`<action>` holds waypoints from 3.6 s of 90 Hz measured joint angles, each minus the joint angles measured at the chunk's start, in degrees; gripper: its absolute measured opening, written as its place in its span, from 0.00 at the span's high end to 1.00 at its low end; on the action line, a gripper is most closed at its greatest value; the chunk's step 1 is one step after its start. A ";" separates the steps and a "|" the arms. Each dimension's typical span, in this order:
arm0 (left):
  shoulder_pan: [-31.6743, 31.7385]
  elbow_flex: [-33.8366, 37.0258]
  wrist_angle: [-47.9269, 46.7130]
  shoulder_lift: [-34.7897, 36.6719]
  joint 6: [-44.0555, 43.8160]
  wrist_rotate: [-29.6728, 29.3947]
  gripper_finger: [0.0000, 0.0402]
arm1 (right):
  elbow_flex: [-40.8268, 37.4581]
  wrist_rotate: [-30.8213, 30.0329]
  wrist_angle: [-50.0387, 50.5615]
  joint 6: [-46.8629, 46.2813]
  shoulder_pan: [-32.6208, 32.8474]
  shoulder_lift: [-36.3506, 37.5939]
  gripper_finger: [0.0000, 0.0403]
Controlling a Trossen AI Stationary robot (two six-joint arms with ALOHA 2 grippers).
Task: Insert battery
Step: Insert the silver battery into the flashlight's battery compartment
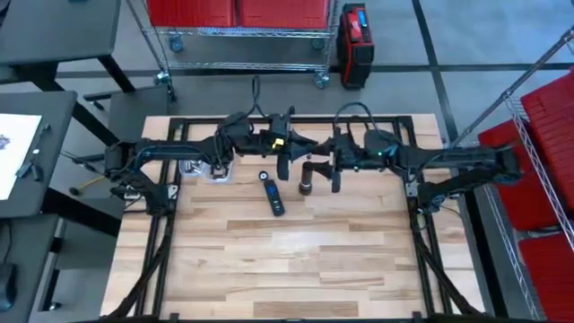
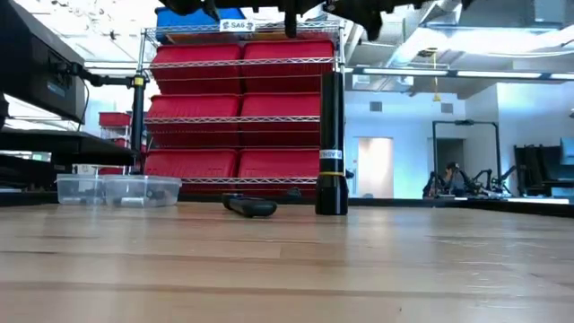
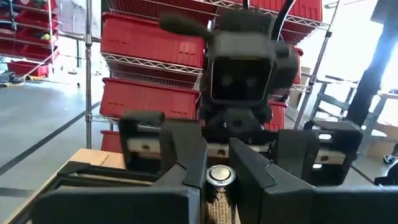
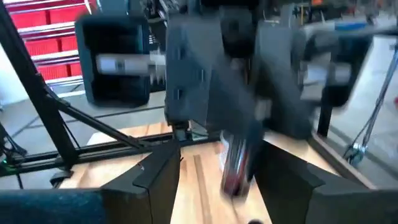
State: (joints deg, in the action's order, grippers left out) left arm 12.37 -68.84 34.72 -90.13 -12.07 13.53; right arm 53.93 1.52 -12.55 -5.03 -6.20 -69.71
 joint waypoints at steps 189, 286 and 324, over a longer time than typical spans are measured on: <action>0.43 -4.74 -14.08 2.71 1.78 1.30 0.80 | 1.66 0.11 6.44 1.18 -1.88 2.69 0.94; 0.09 -4.83 -14.29 2.86 1.54 1.52 0.94 | 1.51 0.15 0.47 0.74 -2.29 1.03 0.84; 0.57 -4.61 -16.70 3.10 -0.40 1.76 0.80 | 0.47 0.02 5.90 1.24 -1.92 1.29 0.91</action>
State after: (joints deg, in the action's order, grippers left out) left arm 12.94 -73.45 18.02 -87.03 -12.47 15.29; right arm 54.41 1.54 -6.66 -3.79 -8.12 -68.42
